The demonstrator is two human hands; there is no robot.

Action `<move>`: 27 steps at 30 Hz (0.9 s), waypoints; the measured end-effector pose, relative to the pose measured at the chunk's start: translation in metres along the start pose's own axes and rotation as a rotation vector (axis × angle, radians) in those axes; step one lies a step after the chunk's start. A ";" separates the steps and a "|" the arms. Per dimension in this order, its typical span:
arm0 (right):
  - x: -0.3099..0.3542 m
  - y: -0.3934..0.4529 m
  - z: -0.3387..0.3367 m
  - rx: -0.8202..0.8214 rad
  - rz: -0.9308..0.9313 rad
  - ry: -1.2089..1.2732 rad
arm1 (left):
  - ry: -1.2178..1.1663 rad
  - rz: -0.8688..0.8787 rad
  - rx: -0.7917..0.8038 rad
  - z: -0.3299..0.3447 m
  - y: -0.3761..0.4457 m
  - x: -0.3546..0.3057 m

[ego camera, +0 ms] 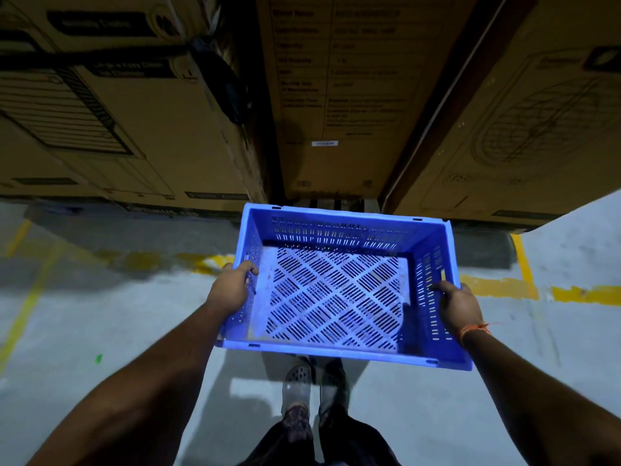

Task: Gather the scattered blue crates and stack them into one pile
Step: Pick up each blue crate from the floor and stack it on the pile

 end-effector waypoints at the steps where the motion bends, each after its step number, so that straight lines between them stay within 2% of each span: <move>1: 0.001 0.000 0.000 0.003 0.000 -0.008 | 0.001 -0.005 0.001 0.000 0.001 0.001; 13: 0.000 0.017 0.002 0.005 0.012 -0.112 | 0.049 -0.026 0.070 0.002 0.023 0.005; 18: -0.005 0.018 0.004 0.089 -0.007 -0.086 | 0.105 -0.042 0.130 -0.003 0.015 0.003; 21: -0.001 0.013 -0.003 0.060 0.008 -0.064 | 0.109 -0.056 0.073 -0.013 0.002 -0.010; 24: 0.010 0.007 -0.021 -0.085 -0.011 -0.090 | 0.082 -0.066 -0.096 -0.034 -0.014 -0.034; 27: 0.026 0.004 -0.038 -0.129 -0.062 -0.056 | 0.005 -0.038 -0.192 -0.055 -0.026 -0.063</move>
Point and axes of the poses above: each hand's wrist, its own y-axis towards the middle knuckle, its own z-axis out of the palm, x = y × z, the point moved 5 cm from there along y, towards the middle knuckle, and after that the axes turned 5 degrees about -z, right-handed, at the moved point
